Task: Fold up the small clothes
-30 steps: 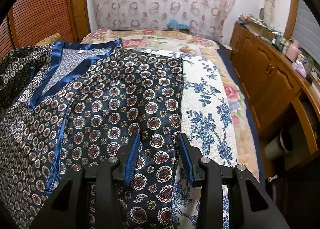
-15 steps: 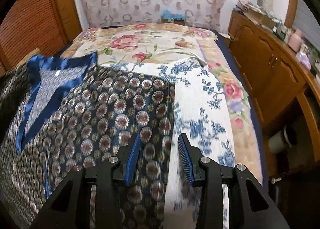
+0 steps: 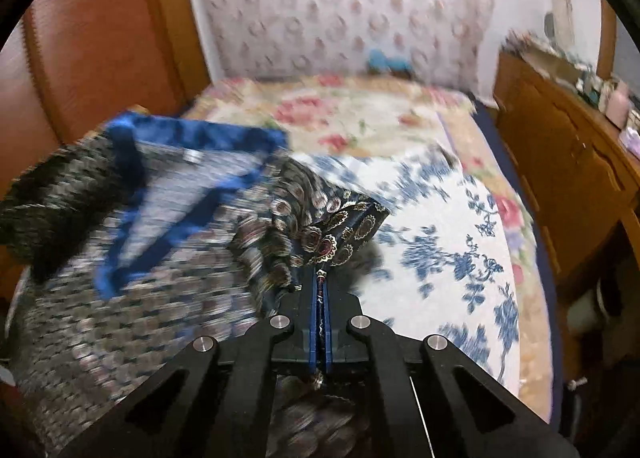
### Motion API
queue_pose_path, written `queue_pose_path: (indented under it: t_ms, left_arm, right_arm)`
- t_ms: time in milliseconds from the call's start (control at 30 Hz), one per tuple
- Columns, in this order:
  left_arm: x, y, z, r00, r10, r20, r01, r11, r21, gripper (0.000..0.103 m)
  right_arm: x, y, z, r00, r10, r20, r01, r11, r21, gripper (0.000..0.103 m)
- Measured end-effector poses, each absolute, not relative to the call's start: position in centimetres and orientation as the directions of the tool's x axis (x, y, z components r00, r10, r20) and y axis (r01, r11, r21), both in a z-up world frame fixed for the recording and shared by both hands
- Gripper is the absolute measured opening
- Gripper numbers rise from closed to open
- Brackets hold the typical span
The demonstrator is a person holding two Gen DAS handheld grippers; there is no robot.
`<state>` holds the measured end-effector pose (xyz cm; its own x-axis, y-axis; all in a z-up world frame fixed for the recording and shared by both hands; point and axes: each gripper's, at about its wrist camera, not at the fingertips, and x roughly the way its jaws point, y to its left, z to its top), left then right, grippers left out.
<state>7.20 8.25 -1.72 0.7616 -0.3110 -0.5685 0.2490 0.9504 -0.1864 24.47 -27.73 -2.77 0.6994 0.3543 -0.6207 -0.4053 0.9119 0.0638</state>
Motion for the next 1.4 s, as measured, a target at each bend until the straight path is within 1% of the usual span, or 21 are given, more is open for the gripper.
queue_pose_path:
  t_ms: [67,133,300,467,567,633,700,767,833,1033,1100,1233,1300,1333,1367,1400]
  left_arm:
    - [5.9,8.8,-1.9,0.768,-0.320,-0.554,0.236,0.947,-0.220,0.003]
    - [4.9,9.3,-2.2,0.763,-0.335,-0.553,0.235,0.940,-0.246,0.003]
    - [2.5,10.1,-2.5,0.768,-0.323,-0.553,0.221,0.944,-0.243,0.003]
    - [0.1,12.0,-2.5,0.788,-0.293,-0.541,0.172,0.949,-0.263,0.003]
    - [-1.4,13.0,-2.7,0.782,-0.316,-0.537,0.169,0.937,-0.305,0.003]
    - [-2.4,13.2,-3.0,0.781,-0.297,-0.549,0.159,0.945,-0.284,0.003]
    - [-3.1,13.3,-3.2,0.776,-0.280,-0.564,0.149,0.952,-0.268,0.003]
    - [-3.9,13.6,-3.4,0.776,-0.265,-0.572,0.134,0.956,-0.261,0.003]
    - [-4.8,13.9,-3.4,0.775,-0.254,-0.579,0.124,0.959,-0.255,0.003]
    - [-6.9,14.9,-3.1,0.779,-0.220,-0.587,0.096,0.967,-0.235,0.003]
    - [-6.8,15.2,-3.3,0.778,-0.219,-0.589,0.085,0.965,-0.246,0.003]
    - [-6.0,15.6,-4.2,0.768,-0.175,-0.616,0.029,0.970,-0.240,0.007]
    - [-5.8,15.8,-4.3,0.767,-0.161,-0.621,0.019,0.973,-0.229,0.016]
    - [-5.8,15.8,-4.1,0.772,-0.151,-0.617,0.016,0.976,-0.219,0.018]
    - [-5.9,15.8,-3.9,0.779,-0.146,-0.609,0.018,0.977,-0.211,0.024]
    - [-5.9,15.9,-3.5,0.786,-0.145,-0.600,0.023,0.978,-0.207,0.033]
  right_arm:
    - [21.5,-28.3,-2.0,0.717,0.393,-0.576,-0.428,0.900,0.081,0.002]
    - [19.2,-29.2,-1.8,0.712,0.434,-0.552,-0.459,0.883,0.103,0.002]
    - [14.2,-32.4,-1.6,0.712,0.502,-0.492,-0.493,0.855,0.159,0.002]
    - [9.5,-35.4,-2.3,0.736,0.509,-0.447,-0.480,0.857,0.186,0.002]
    - [7.5,-36.8,-2.8,0.747,0.501,-0.437,-0.470,0.863,0.185,0.002]
    - [6.3,-37.5,-3.6,0.738,0.505,-0.447,-0.468,0.861,0.199,0.002]
    - [4.8,-38.2,-4.5,0.740,0.473,-0.477,-0.449,0.877,0.173,0.002]
    - [3.7,-39.1,-5.2,0.735,0.461,-0.498,-0.432,0.883,0.180,0.002]
    - [2.6,-39.8,-5.2,0.732,0.456,-0.506,-0.422,0.887,0.188,0.002]
    - [-1.1,-40.2,-4.8,0.715,0.439,-0.544,-0.434,0.889,0.147,0.002]
    - [-1.6,-39.7,-5.2,0.704,0.413,-0.577,-0.427,0.896,0.121,0.002]
    - [-1.6,-39.1,-6.9,0.686,0.368,-0.628,-0.407,0.909,0.088,0.002]
    - [-0.9,-38.1,-6.2,0.688,0.351,-0.635,-0.396,0.915,0.077,0.002]
    - [-0.8,-38.0,-5.9,0.689,0.350,-0.635,-0.395,0.916,0.075,0.002]
    - [-0.9,-38.0,-5.7,0.690,0.349,-0.634,-0.397,0.915,0.071,0.002]
    - [-0.9,-37.9,-5.3,0.694,0.346,-0.631,-0.400,0.914,0.062,0.002]
